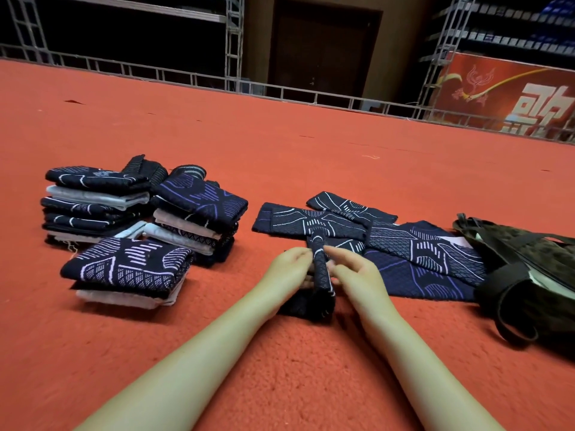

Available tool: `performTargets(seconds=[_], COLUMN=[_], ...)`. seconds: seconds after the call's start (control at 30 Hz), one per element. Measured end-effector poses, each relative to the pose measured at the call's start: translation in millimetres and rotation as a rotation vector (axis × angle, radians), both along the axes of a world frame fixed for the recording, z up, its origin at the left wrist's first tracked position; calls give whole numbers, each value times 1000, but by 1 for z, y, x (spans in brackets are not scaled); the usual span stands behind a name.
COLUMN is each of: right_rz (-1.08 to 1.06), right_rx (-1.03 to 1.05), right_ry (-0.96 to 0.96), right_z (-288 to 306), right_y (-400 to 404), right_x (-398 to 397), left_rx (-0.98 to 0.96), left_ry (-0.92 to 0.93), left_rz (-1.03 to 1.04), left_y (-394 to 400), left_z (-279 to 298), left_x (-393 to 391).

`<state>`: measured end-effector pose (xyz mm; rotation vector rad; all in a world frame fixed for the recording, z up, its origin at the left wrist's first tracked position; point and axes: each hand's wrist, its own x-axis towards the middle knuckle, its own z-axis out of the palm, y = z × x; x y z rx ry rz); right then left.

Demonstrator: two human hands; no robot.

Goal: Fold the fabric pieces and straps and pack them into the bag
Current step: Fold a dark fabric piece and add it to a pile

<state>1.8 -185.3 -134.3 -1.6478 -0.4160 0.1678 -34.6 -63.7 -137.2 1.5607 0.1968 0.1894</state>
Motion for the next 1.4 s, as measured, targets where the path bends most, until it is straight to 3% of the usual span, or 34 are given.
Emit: performTargets(seconds=[0.07, 0.13, 0.23, 0.3, 0.37, 0.47, 0.5, 0.57, 0.7, 0.9, 1.1, 1.23, 1.4], right_rz=[1, -15, -1, 19, 35, 48, 67, 122, 139, 71, 53, -92, 78], right_rx=[-160, -219, -213, -195, -176, -155, -162, -207, -223, -83, -60, -10, 105], right_ry=[-118, -183, -126, -40, 15, 67, 74, 34, -24, -110, -204, -100, 146], right_z=[-5, -8, -6, -5, -7, -9, -8, -7, -10, -1, 6, -5, -8], right_y=[2, 3, 3, 3, 6, 9, 9, 9, 11, 2, -13, -16, -8], right_x=[-1, -2, -3, -5, -7, -9, -10, -12, -12, -9, 1, 3, -25], left_rx=[-233, -325, -368, -293, 8, 761, 932, 1053, 1007, 547, 257, 243, 257], left_ry=[33, 40, -14, -14, 44, 154, 188, 250, 254, -17, -163, -247, -291], left_rz=[-2, 35, 84, 94, 118, 208, 227, 222, 182, 218, -125, 123, 372], left_y=[0, -2, -5, -1, 7, 21, 23, 26, 26, 38, 37, 28, 19], left_z=[5, 6, 6, 4, 1, -6, -8, -9, -8, -1, -2, -2, 14], left_x=[-2, -1, -3, -3, -2, -1, -2, -3, 0, 2, -5, -11, -41])
